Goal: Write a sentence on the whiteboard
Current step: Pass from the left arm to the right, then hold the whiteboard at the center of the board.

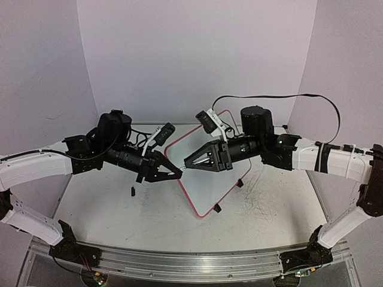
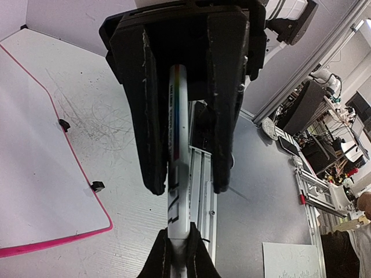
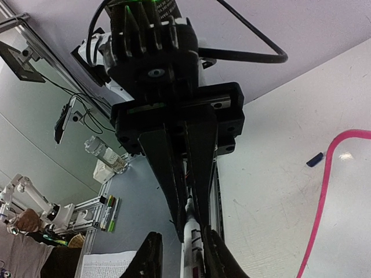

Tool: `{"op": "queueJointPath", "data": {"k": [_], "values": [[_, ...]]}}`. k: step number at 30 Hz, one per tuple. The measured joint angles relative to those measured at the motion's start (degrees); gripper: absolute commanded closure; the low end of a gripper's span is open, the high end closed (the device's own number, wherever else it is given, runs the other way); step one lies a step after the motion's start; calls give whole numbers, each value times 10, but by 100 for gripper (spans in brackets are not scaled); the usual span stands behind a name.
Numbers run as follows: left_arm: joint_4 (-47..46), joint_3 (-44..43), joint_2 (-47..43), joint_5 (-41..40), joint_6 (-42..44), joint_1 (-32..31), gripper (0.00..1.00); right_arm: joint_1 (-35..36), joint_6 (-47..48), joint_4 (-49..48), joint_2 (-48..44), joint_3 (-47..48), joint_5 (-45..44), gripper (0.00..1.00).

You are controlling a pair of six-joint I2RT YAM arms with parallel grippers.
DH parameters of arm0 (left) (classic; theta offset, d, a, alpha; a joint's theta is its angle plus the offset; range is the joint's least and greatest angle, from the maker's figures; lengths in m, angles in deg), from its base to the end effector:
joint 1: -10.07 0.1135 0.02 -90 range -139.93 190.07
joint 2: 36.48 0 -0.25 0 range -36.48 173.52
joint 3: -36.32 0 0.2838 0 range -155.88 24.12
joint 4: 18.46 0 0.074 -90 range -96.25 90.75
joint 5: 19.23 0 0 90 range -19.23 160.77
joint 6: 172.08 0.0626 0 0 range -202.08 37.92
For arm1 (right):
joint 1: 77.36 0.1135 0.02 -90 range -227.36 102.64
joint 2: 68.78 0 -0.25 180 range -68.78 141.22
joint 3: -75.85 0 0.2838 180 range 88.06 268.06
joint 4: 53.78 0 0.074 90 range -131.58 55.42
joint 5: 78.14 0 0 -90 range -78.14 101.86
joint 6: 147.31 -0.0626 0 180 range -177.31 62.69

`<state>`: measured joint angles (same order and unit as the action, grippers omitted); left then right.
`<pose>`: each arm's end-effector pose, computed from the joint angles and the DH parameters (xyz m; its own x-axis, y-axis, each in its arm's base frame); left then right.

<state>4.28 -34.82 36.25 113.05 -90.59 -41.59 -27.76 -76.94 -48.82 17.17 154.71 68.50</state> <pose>0.1773 -0.2921 0.2948 -0.3949 0.3228 -0.8601 0.9122 0.0262 -0.4090 0.2130 0.3309 0.3052 -0.4460 -0.2390 -0.8626 -0.8476 -0.1968 0.4928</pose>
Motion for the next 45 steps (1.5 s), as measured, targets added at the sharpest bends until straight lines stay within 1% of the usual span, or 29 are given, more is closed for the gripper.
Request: {"op": "queueJointPath", "data": {"k": [2, 6, 7, 10, 14, 16, 18, 20, 22, 23, 24, 26, 27, 30, 32, 35, 38, 40, 41, 45], "values": [[1, 0, 0, 1, 0, 0, 100, 0, 12, 16, 2, 6, -1, 77], [1, 0, 0, 1, 0, 0, 100, 0, 43, 54, 4, 21, -3, 73], [2, 0, 0, 1, 0, 0, 100, 0, 49, 61, 5, 24, -3, 74], [5, 0, 0, 1, 0, 0, 100, 1, 66, 83, 8, 33, -4, 79], [12, -1, 3, 1, 2, 0, 100, 1, 84, 105, 15, 42, -4, 80], [18, -3, 5, 1, 3, 0, 100, 1, 92, 116, 19, 46, -4, 84], [24, -5, 6, 1, 5, 0, 100, 1, 101, 126, 23, 51, -4, 97], [32, -7, 8, 2, 9, 1, 100, 0, 107, 132, 27, 56, -2, 100], [34, -8, 8, 3, 12, 1, 100, 0, 110, 136, 29, 60, -1, 100], [35, -8, 8, 2, 12, 1, 96, 0, 110, 137, 29, 60, -1, 100], [36, -9, 8, 1, 12, 1, 87, 0, 111, 138, 29, 60, -3, 100], [38, -10, 9, -5, 12, 1, 63, 0, 111, 138, 29, 60, -12, 100], [38, -10, 9, -12, 10, 1, 52, 0, 110, 138, 27, 60, -24, 100], [38, -10, 5, -42, 4, 1, 28, -2, 110, 139, 14, 48, -84, 100], [38, -9, -3, -67, -3, 1, 23, -11, 110, 140, -11, 24, -125, 100], [38, -8, -22, -111, -22, 1, 19, -32, 108, 144, -63, -18, -198, 100], [34, -2, -42, -164, -47, 1, 16, -52, 106, 152, -132, -61, -288, 100], [29, 2, -48, -211, -72, 1, 12, -59, 104, 162, -177, -81, -337, 100], [29, 4, -48, -236, -85, 2, 8, -61, 102, 169, -199, -90, -361, 100], [21, 19, -42, -320, -137, 5, 7, -59, 83, 191, -275, -118, -476, 100]]}}
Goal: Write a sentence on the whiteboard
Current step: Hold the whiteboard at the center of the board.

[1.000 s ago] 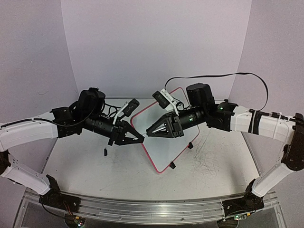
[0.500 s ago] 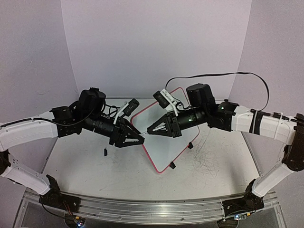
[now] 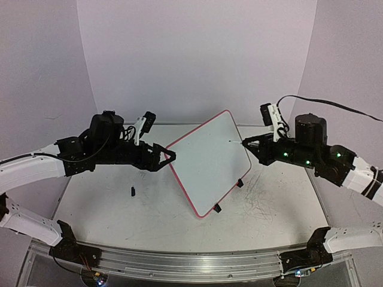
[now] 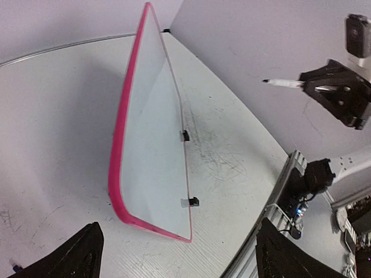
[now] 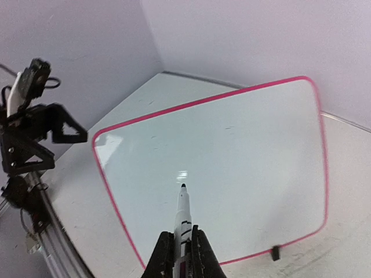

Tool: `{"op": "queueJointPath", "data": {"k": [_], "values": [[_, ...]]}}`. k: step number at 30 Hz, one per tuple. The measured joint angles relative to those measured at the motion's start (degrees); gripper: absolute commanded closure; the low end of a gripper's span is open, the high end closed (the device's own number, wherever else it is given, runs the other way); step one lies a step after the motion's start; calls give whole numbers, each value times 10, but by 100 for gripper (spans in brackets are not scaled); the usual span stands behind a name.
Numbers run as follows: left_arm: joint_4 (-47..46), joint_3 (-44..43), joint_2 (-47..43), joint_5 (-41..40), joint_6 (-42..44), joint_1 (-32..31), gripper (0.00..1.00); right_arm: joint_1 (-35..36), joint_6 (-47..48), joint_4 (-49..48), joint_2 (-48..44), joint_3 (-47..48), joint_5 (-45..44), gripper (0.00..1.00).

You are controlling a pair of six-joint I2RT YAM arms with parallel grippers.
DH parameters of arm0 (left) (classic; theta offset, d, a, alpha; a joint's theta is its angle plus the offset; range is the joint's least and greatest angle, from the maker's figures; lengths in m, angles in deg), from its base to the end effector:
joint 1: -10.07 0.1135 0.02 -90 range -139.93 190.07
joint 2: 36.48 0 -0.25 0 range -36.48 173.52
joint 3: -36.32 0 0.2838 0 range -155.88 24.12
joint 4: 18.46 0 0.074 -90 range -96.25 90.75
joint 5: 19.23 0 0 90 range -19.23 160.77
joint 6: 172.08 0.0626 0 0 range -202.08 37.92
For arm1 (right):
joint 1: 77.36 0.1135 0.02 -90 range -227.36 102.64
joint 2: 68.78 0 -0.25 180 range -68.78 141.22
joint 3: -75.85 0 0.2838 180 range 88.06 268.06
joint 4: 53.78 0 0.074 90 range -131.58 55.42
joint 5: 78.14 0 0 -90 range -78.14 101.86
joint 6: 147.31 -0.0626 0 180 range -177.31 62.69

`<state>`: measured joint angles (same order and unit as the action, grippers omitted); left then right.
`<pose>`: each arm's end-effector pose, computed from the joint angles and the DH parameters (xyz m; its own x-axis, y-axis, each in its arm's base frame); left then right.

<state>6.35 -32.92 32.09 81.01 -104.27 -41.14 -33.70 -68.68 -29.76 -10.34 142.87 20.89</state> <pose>0.2019 -0.2690 0.2941 -0.5653 0.1101 -0.8175 0.7076 0.5741 -0.4120 0.2108 0.2147 0.3327 -0.3448 -0.0599 -0.9368 -0.7378 0.6343 0.2310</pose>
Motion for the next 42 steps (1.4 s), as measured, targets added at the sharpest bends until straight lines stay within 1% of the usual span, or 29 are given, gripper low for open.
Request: {"op": "queueJointPath", "data": {"k": [4, 8, 10, 13, 17, 24, 32, 38, 40, 42], "values": [[-20, 21, 15, -49, -35, 2, 11, 0, -26, 9, -45, -29, -119, 100], [-70, 51, 45, -60, -70, 2, 19, 0, -39, 10, -34, -35, -173, 100], [-106, 77, 58, -60, -82, 2, 25, 0, -40, 1, -23, -35, -178, 100], [-135, 101, 76, -63, -95, 2, 32, 0, -39, -21, -5, -35, -172, 100], [-170, 104, 101, -65, -97, 1, 42, 0, -24, -56, 11, -35, -142, 100], [-183, 104, 102, -82, -76, 3, 54, 0, 19, -88, 56, -34, -95, 100], [-159, 102, 91, -118, -35, 14, 56, 0, 42, -132, 79, -23, -46, 100], [-125, 102, 74, -136, -10, 46, 57, 18, 57, -158, 127, 4, -10, 100], [-117, 102, 69, -135, -2, 56, 53, 23, 61, -161, 142, 9, -1, 100], [-115, 102, 67, -124, 3, 61, 47, 27, 66, -164, 153, 15, 8, 100]]}}
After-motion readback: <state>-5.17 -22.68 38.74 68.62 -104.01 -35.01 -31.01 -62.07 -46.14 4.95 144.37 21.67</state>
